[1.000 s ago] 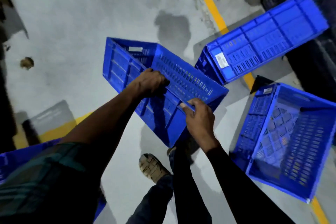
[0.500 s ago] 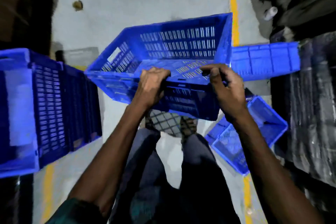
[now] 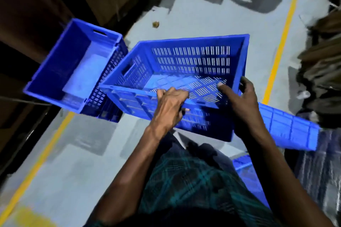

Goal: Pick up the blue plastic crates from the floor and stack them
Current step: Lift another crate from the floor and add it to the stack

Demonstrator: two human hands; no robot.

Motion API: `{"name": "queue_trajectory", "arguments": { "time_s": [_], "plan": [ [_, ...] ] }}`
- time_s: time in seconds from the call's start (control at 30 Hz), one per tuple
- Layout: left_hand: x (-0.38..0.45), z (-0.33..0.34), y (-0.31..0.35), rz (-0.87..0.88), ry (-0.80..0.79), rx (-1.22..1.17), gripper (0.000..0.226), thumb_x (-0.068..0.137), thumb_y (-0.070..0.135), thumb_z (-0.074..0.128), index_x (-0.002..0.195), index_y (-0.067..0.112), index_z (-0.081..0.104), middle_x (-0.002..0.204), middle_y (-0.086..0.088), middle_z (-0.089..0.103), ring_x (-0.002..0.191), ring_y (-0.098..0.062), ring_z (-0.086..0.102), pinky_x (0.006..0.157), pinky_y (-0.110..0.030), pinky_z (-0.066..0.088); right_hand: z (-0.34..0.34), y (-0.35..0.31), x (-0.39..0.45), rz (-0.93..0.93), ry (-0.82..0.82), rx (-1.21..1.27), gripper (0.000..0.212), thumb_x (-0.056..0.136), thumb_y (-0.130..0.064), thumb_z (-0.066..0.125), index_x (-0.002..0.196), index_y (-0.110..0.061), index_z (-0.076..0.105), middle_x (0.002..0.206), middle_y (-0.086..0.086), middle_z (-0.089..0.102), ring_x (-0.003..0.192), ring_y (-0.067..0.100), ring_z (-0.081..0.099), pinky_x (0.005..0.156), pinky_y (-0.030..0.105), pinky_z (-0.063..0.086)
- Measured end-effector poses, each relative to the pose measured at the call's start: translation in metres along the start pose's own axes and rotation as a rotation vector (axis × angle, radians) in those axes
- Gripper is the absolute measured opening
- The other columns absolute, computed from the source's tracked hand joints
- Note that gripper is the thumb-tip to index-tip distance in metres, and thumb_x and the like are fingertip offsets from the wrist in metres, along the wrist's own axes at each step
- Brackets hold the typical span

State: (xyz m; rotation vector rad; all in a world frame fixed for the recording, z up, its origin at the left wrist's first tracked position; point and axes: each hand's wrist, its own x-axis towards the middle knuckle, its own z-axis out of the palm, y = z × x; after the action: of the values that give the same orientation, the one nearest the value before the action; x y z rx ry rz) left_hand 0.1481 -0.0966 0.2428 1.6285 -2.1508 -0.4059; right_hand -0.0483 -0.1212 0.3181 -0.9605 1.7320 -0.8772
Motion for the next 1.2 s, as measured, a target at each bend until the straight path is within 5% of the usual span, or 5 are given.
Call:
{"name": "queue_trajectory", "arguments": {
  "time_s": [0.4,0.67,0.8,0.93,1.2],
  "plan": [
    [-0.04,-0.05,0.036,-0.065,0.264,-0.031,0.027,0.063,0.011,0.069,0.082,0.018,0.052,0.072,0.008,0.046,0.08,-0.016,0.043,0.069,-0.031,0.014,-0.008,-0.077,0.003,-0.119,-0.032,-0.048,0.019,0.067,-0.003,0.066,0.082,-0.006,0.053,0.067,0.003,0.053,0.051,0.014,0.046,0.045,0.02,0.038],
    [-0.063,-0.062,0.051,-0.253,0.227,-0.011,0.03,0.073,0.025,0.08,0.082,0.025,0.052,0.072,0.014,0.048,0.085,-0.019,0.057,0.072,-0.032,0.02,0.008,-0.104,-0.035,-0.29,-0.043,-0.043,0.06,0.064,-0.009,0.06,0.119,-0.027,0.04,0.084,-0.019,0.043,0.095,0.023,0.061,0.088,0.046,0.054],
    [-0.07,-0.078,0.055,-0.297,0.112,-0.685,0.039,0.07,0.048,0.075,0.097,0.021,0.068,0.089,0.002,0.069,0.086,-0.006,0.062,0.079,-0.026,0.046,0.007,-0.119,-0.034,-0.448,-0.084,-0.15,0.068,0.054,-0.016,0.059,0.119,-0.037,0.053,0.09,-0.018,0.058,0.094,0.026,0.066,0.083,0.049,0.056],
    [-0.078,-0.073,0.03,-0.558,0.394,-1.052,0.077,0.071,0.076,0.062,0.105,0.007,0.067,0.096,-0.016,0.074,0.09,-0.02,0.07,0.078,-0.029,0.051,0.014,-0.131,-0.043,-0.669,-0.153,-0.293,0.071,0.054,-0.01,0.058,0.12,-0.036,0.055,0.09,-0.008,0.062,0.099,0.028,0.062,0.087,0.05,0.051],
    [-0.089,-0.035,-0.076,-1.152,0.781,-0.923,0.033,0.094,0.041,0.06,0.11,0.012,0.06,0.105,-0.014,0.07,0.084,-0.022,0.064,0.072,-0.034,0.048,0.065,-0.162,-0.047,-0.938,-0.287,-0.4,0.071,0.056,-0.003,0.061,0.122,-0.03,0.057,0.093,-0.006,0.062,0.089,0.026,0.06,0.088,0.041,0.051]
  ]
}}
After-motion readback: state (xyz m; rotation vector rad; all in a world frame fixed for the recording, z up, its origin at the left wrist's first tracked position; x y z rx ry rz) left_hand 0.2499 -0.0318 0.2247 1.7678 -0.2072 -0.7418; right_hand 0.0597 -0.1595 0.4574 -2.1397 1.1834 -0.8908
